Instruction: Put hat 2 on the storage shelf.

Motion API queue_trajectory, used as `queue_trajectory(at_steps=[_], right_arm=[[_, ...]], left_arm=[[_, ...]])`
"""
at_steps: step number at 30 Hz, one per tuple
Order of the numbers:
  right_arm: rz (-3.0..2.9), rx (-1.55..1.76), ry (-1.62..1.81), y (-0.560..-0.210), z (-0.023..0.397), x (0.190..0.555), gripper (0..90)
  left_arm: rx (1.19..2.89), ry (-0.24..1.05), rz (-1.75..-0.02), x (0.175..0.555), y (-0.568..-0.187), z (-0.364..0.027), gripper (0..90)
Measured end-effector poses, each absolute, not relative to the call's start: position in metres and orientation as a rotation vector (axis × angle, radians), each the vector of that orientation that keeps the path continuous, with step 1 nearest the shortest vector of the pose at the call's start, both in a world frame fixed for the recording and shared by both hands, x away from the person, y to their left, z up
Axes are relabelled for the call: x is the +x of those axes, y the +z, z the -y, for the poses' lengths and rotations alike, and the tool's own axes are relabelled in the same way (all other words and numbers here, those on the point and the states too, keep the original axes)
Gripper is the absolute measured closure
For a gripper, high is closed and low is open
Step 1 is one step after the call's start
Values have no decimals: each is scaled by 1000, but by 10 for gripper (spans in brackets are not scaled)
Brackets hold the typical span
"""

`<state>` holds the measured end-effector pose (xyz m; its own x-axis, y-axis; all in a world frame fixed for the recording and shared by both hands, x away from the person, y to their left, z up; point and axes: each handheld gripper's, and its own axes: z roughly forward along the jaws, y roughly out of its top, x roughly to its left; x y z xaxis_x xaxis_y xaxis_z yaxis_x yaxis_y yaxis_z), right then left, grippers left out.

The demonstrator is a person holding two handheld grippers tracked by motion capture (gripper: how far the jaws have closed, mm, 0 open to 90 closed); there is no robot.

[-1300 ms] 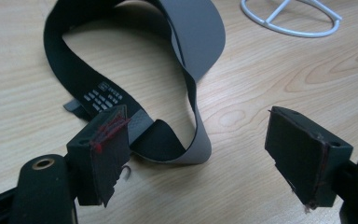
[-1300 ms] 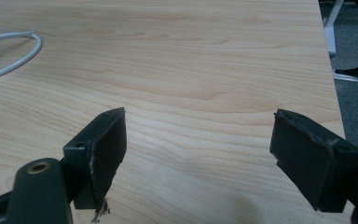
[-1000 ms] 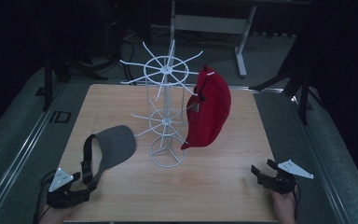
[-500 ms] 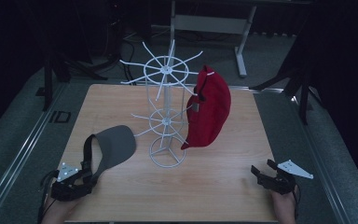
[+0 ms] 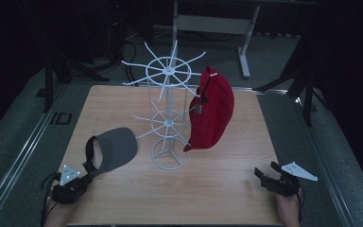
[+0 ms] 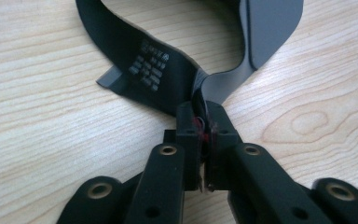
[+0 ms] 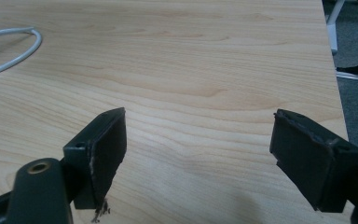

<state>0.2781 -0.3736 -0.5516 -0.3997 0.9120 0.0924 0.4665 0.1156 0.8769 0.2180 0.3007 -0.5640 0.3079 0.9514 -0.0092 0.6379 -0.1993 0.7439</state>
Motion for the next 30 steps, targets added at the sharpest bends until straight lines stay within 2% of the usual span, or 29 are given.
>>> queue_trajectory(at_steps=[13, 20, 30], right_arm=[[-1914, 1344, 1256, -551, 376, 278, 184], [-1914, 1341, 1269, -551, 377, 278, 184], [-1925, 1341, 1299, -551, 379, 278, 184]], left_arm=[[1761, 831, -1231, 211, -522, -292, 886], [1753, 874, -1151, 219, -497, -283, 886], [1696, 848, -1035, 226, -470, -280, 886]])
